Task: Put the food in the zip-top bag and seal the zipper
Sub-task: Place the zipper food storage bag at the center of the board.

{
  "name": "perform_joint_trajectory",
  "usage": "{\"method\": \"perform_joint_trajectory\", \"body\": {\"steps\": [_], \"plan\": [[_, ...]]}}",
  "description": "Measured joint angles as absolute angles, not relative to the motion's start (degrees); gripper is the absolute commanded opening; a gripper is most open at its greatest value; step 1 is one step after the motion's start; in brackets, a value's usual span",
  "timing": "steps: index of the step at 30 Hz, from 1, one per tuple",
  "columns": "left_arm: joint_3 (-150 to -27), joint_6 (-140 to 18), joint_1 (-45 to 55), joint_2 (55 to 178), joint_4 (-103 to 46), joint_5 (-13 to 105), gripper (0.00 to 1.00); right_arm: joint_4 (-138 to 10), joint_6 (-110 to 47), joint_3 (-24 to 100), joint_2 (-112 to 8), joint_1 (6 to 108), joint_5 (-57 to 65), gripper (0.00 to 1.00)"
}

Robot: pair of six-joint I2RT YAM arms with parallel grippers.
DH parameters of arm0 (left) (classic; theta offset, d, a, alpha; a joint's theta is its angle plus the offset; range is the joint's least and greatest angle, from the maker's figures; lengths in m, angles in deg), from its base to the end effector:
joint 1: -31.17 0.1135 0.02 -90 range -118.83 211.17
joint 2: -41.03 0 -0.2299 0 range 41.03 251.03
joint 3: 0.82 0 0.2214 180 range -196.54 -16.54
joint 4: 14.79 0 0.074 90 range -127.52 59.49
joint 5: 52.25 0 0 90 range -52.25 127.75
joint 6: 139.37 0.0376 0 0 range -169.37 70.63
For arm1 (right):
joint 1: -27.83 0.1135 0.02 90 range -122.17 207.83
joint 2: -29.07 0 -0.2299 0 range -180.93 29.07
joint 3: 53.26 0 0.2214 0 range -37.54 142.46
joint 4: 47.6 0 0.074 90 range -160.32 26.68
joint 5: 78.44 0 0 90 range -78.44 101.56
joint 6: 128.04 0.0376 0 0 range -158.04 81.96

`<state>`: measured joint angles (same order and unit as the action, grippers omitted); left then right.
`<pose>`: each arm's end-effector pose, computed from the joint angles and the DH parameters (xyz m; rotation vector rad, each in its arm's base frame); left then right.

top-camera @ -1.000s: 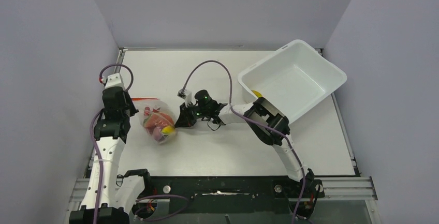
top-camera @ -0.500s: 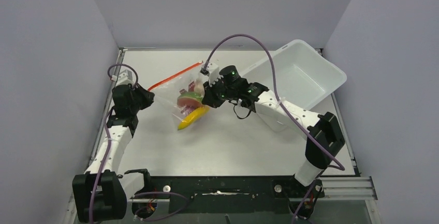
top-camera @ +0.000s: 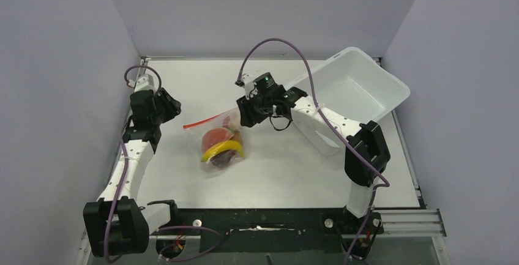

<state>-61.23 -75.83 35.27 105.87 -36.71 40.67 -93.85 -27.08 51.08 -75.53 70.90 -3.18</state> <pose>0.2425 0.0155 0.2550 -0.5071 1.9789 -0.2969 0.2676 0.2633 0.2549 -0.8083 2.3464 0.7346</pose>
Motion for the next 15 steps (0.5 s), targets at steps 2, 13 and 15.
{"method": "perform_joint_trajectory", "body": {"steps": [2, 13, 15], "plan": [[-61.9, -76.2, 34.6, 105.9, -37.2, 41.6, 0.34, -93.6, -26.9, 51.0, -75.5, 69.9, -3.8, 0.40], [-58.6, -84.6, 19.2, 105.3, -35.5, 48.7, 0.33, -88.0, -25.6, 46.9, -78.3, 70.0, -9.8, 0.46], [-56.0, -85.8, 18.0, 104.7, -35.2, 49.0, 0.33, -87.0, -25.6, 46.2, -79.3, 70.4, -9.9, 0.37]]}}
